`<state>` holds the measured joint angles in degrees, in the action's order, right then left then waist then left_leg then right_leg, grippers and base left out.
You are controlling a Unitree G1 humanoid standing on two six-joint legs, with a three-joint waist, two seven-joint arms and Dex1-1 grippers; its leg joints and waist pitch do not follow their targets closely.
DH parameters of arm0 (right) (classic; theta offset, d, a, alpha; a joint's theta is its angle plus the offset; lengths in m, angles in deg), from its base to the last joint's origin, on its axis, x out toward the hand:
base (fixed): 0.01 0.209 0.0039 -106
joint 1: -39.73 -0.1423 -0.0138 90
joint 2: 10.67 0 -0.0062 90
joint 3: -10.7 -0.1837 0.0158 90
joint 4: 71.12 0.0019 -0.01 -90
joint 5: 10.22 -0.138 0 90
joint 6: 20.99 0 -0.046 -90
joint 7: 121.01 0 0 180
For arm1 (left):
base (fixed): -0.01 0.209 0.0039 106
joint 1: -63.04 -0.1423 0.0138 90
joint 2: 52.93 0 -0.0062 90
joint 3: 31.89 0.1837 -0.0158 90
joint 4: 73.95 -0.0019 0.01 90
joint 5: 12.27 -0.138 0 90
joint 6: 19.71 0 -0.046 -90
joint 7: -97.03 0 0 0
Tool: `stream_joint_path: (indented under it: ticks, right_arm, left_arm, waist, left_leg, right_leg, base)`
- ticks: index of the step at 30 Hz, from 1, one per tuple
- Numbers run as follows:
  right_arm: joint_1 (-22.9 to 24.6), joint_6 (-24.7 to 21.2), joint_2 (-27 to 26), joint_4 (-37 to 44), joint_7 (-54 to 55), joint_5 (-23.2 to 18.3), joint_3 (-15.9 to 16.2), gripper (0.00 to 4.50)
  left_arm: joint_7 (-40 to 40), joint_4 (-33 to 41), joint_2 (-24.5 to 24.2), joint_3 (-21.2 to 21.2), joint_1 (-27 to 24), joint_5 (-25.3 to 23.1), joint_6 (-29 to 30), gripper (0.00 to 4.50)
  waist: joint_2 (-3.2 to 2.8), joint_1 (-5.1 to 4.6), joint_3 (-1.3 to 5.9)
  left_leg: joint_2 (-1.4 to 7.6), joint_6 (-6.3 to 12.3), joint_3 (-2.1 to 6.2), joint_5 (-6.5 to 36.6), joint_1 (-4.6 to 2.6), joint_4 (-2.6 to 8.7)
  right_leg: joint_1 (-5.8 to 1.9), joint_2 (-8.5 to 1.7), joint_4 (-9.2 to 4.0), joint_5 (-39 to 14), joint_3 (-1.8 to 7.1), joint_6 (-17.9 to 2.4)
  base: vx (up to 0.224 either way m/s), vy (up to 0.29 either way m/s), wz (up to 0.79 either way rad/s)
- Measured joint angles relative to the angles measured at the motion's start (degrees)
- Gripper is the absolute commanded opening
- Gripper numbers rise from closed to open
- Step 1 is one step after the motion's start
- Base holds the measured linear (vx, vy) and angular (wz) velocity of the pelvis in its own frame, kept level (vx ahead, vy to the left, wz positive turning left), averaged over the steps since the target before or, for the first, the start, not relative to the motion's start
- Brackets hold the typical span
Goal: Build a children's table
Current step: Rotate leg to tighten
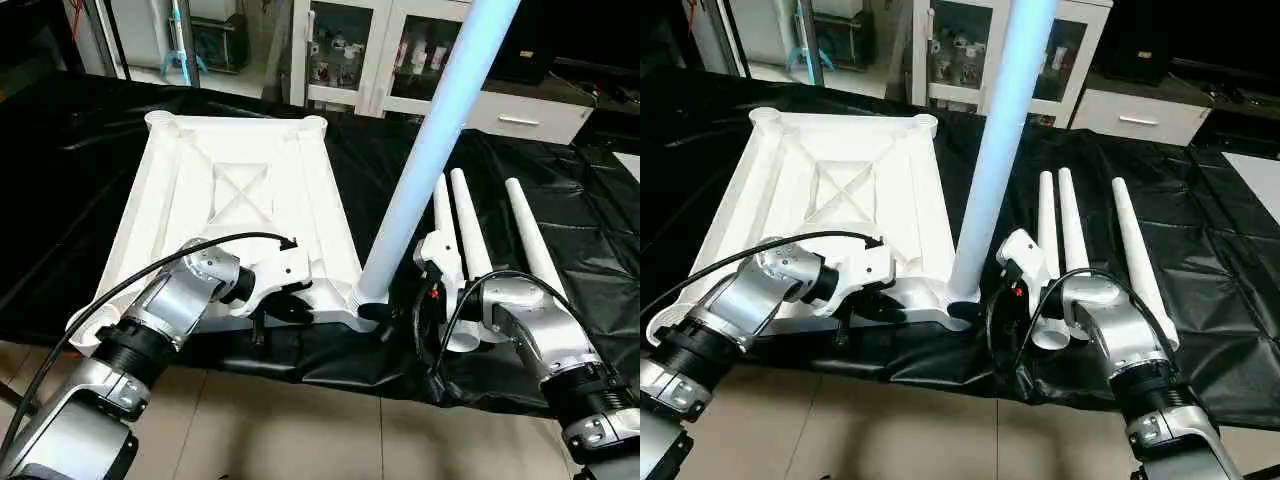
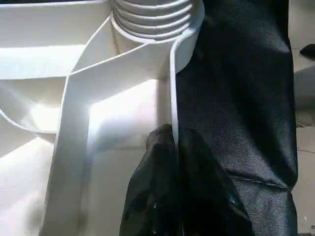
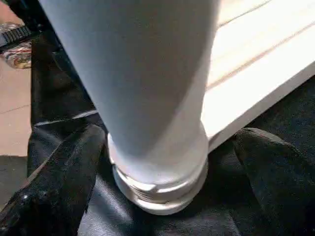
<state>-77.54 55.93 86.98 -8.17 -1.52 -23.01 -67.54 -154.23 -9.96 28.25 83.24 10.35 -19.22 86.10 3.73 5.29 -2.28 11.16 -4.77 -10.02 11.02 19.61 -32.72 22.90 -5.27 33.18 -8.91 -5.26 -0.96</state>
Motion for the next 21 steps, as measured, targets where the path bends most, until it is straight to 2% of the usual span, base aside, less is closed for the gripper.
stream_joint_path:
  ticks: [3,5,10,11,14,16,21]
  right_arm:
    - [0.0,-0.1,-0.1,0.0,-0.2,0.1,0.0,4.22]
    - [0.0,-0.1,-0.2,0.0,-0.1,0.2,0.0,3.88]
    - [0.0,0.0,-0.6,-0.1,0.0,0.3,0.1,3.65]
    - [0.0,0.0,-0.6,-0.1,-0.1,0.3,0.1,3.44]
    - [0.0,0.0,-0.8,-0.1,-0.5,0.3,0.1,3.37]
    - [0.0,0.0,-0.9,-0.2,-0.6,0.3,0.1,3.04]
    - [0.0,0.3,-1.0,-0.2,-0.8,0.7,0.1,2.74]
  left_arm:
    - [-0.2,0.0,0.0,0.0,0.0,0.0,0.0,0.0]
    - [-0.2,0.0,0.0,0.0,0.1,-0.1,0.0,0.0]
    - [-0.2,-0.1,0.0,0.0,0.1,-0.1,0.0,0.0]
    - [-0.2,-0.1,0.0,0.0,0.1,-0.1,0.0,0.0]
    - [-0.2,-0.1,0.0,0.0,0.2,-0.2,0.0,0.0]
    - [-0.2,-0.2,0.0,0.0,0.2,-0.2,0.0,0.0]
    - [-0.2,-0.2,0.0,0.0,0.2,-0.3,0.0,0.0]
  waist:
    - [0.0,0.0,0.0]
    - [0.0,-0.01,0.0]
    - [0.0,-0.02,0.0]
    - [0.0,-0.02,0.0]
    - [0.0,-0.03,0.0]
    - [0.01,-0.03,0.0]
    - [0.02,-0.05,0.01]
  left_leg:
    - [0.0,0.0,0.0,0.0,0.01,0.0]
    - [0.0,0.0,0.0,0.0,0.0,0.0]
    - [0.0,0.0,0.0,0.0,0.0,0.0]
    - [0.0,0.0,0.0,0.0,0.0,0.0]
    - [0.0,0.0,0.0,0.0,-0.01,0.0]
    - [0.0,0.0,0.0,0.0,0.0,0.0]
    - [0.0,0.0,0.01,0.0,-0.02,0.0]
  right_leg:
    - [0.0,0.0,0.0,0.0,0.0,0.0]
    - [0.0,0.0,0.0,0.0,0.0,0.0]
    - [0.0,0.0,0.01,0.0,0.0,0.0]
    - [0.0,0.0,0.01,0.0,0.0,0.0]
    - [0.0,0.0,0.02,0.0,0.0,0.0]
    - [0.0,0.0,0.02,0.0,0.0,0.0]
    - [-0.02,0.0,0.03,0.0,0.0,0.0]
  base:
    - [0.0,0.0,0.0]
    - [0.0,0.0,0.0]
    - [0.0,0.0,0.0]
    - [0.0,0.0,0.0]
    - [0.0,0.0,0.0]
    - [0.0,0.0,0.0]
    - [0.0,0.0,0.0]
